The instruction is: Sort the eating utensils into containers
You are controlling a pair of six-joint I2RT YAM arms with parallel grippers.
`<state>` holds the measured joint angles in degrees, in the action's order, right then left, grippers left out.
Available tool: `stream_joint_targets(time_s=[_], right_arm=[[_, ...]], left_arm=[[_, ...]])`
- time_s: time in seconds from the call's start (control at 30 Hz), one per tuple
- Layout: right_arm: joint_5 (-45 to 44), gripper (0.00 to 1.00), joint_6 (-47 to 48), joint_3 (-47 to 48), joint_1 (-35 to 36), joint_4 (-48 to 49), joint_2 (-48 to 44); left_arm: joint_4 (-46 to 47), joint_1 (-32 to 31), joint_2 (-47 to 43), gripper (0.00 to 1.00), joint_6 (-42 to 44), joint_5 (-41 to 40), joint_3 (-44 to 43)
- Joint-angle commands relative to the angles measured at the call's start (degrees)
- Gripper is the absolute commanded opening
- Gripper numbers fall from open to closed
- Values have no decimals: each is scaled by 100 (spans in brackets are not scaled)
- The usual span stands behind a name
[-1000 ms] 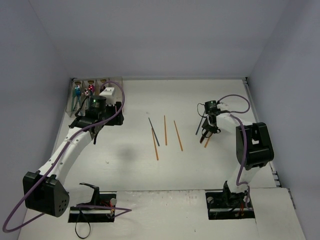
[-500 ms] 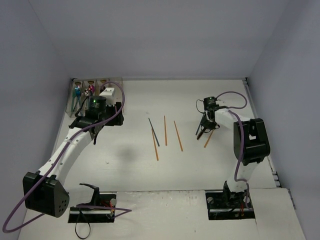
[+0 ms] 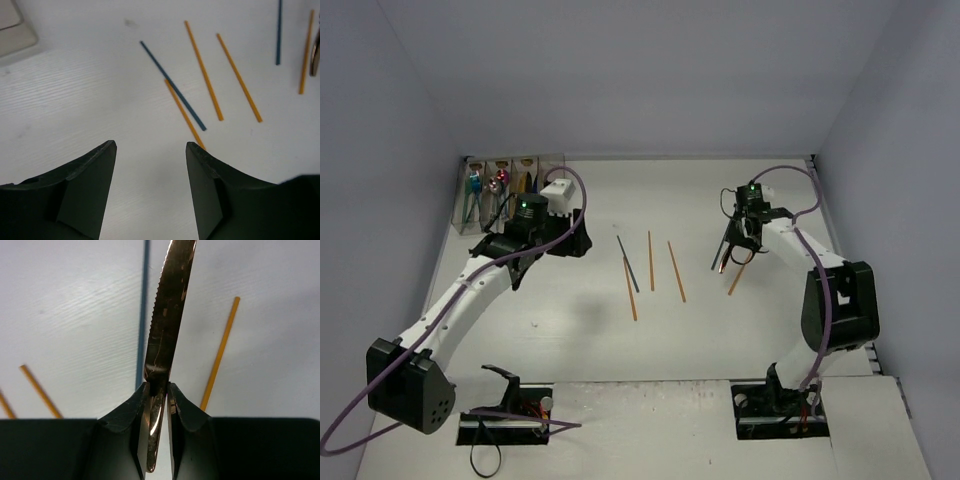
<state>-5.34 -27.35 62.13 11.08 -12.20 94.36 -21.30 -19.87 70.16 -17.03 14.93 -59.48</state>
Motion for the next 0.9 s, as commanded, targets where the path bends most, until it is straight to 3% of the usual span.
stream_joint_targets(time_s=[0.0,0.23,0.47,0.77,0.87], right_arm=[[397,0,326,142,146,207,-886],[1229,0,191,-21,677,761,-1553],[1652,0,-298,-168,1277,1372,-1877],[2092,0,-691,-341,1371,1813,-2000],[2149,0,-778,-384,1396,1886,-2035]], left_arm=[[794,-629,6,55,-582,629,-345],[2011,-1494,542,63,-1555,960,-559],[2418,-2263,1493,63,-1681,967,-1199],[2368,-2526,2000,63,-1698,730,-1438],[2392,-2539,2086,59,-1724,679,-1452]])
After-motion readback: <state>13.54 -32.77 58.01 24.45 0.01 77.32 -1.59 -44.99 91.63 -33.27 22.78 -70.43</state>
